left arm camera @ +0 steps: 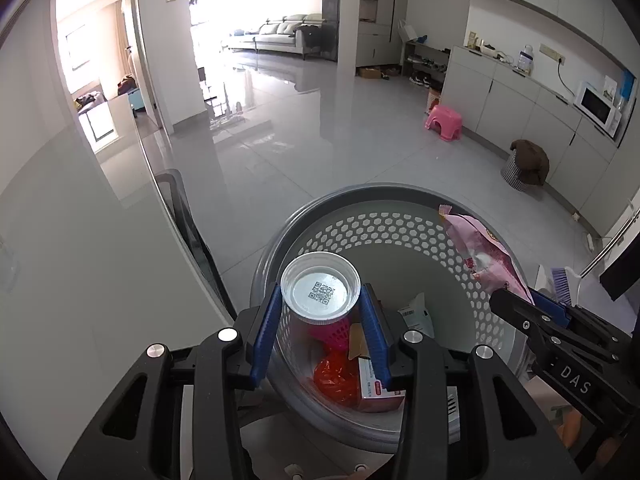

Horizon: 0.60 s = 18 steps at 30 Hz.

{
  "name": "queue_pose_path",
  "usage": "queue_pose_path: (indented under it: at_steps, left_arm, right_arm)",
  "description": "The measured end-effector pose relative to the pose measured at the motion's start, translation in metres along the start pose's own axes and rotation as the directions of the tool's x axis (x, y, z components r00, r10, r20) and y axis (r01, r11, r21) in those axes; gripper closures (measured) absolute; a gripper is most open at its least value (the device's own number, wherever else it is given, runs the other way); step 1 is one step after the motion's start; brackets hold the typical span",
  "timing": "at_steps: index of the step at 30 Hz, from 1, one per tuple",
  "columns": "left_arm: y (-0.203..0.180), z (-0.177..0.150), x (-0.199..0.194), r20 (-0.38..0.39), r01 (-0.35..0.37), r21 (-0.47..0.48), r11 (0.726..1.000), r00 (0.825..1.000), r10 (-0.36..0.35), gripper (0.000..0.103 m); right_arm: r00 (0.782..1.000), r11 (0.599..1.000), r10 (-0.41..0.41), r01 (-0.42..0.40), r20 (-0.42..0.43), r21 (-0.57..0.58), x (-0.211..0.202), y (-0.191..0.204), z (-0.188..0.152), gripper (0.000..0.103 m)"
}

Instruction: Collect trash

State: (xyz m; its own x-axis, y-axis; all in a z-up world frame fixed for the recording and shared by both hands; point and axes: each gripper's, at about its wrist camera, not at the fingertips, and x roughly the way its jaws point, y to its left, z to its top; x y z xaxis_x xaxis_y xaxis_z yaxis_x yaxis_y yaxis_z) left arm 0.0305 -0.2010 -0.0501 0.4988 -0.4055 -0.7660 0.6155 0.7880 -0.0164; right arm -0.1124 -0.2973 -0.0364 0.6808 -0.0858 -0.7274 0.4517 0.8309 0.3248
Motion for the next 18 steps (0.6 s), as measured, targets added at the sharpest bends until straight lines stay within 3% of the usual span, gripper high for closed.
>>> queue_pose_path:
  at_steps: [1, 3, 6, 7, 9, 18]
  left_arm:
    - [0.0, 0.0, 0.0, -0.001, -0.002, 0.0, 1.0, 1.0, 0.002, 0.063]
    - [-0.002, -0.001, 0.0, 0.0, -0.004, -0.003, 1.0, 1.0, 0.004, 0.051]
    - [0.0, 0.0, -0.002, 0.011, -0.006, -0.007, 1.0, 1.0, 0.006, 0.04]
    - [-0.001, 0.0, -0.003, 0.014, -0.007, -0.008, 1.0, 1.0, 0.007, 0.038]
    - [0.0, 0.0, -0.004, 0.018, -0.008, -0.011, 1.0, 1.0, 0.009, 0.033]
    - [0.002, 0.0, -0.008, 0.025, -0.018, -0.025, 1.0, 1.0, 0.019, 0.031]
  right_arm:
    - [1.0, 1.0, -0.001, 0.001, -0.001, 0.0, 0.001, 0.0, 0.001, 0.066]
    - [1.0, 1.0, 0.001, -0.001, 0.001, 0.0, 0.001, 0.0, 0.001, 0.064]
    - [1.0, 1.0, -0.004, 0.004, 0.02, 0.004, -0.003, -0.001, 0.001, 0.039]
    - [0.999, 1.0, 0.001, -0.001, 0.035, 0.01, -0.006, -0.002, 0.0, 0.037]
    - [0.999, 1.0, 0.016, -0.017, 0.041, 0.017, -0.009, -0.003, 0.0, 0.037]
    - [0.999, 1.0, 0.013, -0.013, 0.041, 0.006, -0.013, 0.002, -0.002, 0.037]
